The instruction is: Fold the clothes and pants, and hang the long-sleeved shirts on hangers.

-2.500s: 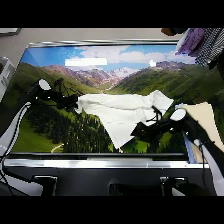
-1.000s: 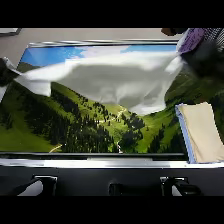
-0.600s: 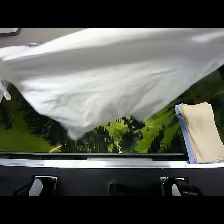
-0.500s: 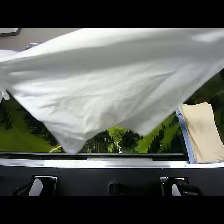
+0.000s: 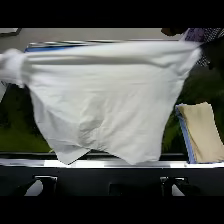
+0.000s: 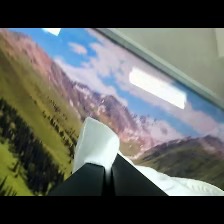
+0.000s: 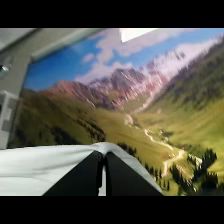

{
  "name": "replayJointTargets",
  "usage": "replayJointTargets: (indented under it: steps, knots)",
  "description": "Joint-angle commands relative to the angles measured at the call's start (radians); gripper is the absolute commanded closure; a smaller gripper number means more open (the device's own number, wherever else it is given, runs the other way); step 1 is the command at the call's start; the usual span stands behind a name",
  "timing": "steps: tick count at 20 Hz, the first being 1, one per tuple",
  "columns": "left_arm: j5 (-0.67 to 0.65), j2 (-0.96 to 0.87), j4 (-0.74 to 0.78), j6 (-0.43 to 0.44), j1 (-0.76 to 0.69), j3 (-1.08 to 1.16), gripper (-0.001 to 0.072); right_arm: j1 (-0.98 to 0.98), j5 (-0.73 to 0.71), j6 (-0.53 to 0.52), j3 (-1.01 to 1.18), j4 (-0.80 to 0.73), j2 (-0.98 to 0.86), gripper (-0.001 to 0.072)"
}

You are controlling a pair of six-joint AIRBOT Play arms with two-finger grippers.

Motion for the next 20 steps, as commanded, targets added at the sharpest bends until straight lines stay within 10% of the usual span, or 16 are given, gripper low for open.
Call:
replayJointTargets:
  steps: [1,6,11,12,14,15,20]
  knots:
    - [0.047,-0.31,0.148,0.035,-0.195,0.001,0.0695,0.105,-0.072,-0.014,-0.111,-0.074,-0.262,0.0686]
    - [0.232,-0.657,0.163,-0.008,-0.321,0.001,0.0695,0.156,-0.407,0.004,-0.128,0.065,-0.665,0.0686]
    - [0.246,-0.769,0.156,-0.005,-0.353,0.001,0.0691,0.161,-0.452,-0.047,-0.128,0.243,-0.829,0.0676]
    - [0.245,-0.766,0.156,-0.005,-0.348,0.002,0.06,0.159,-0.439,-0.071,-0.128,0.24,-0.831,0.0623]
    - [0.212,-0.745,0.156,0.003,-0.323,0.002,0.0158,0.134,-0.369,-0.15,-0.127,0.246,-0.812,0.0449]
    - [0.18,-0.723,0.156,0.014,-0.301,0.002,0.0148,0.108,-0.307,-0.208,-0.127,0.245,-0.792,0.034]
    - [-0.122,-0.59,0.158,0.126,-0.169,0.001,0.015,-0.084,0.158,-0.599,-0.129,0.186,-0.629,0.0373]
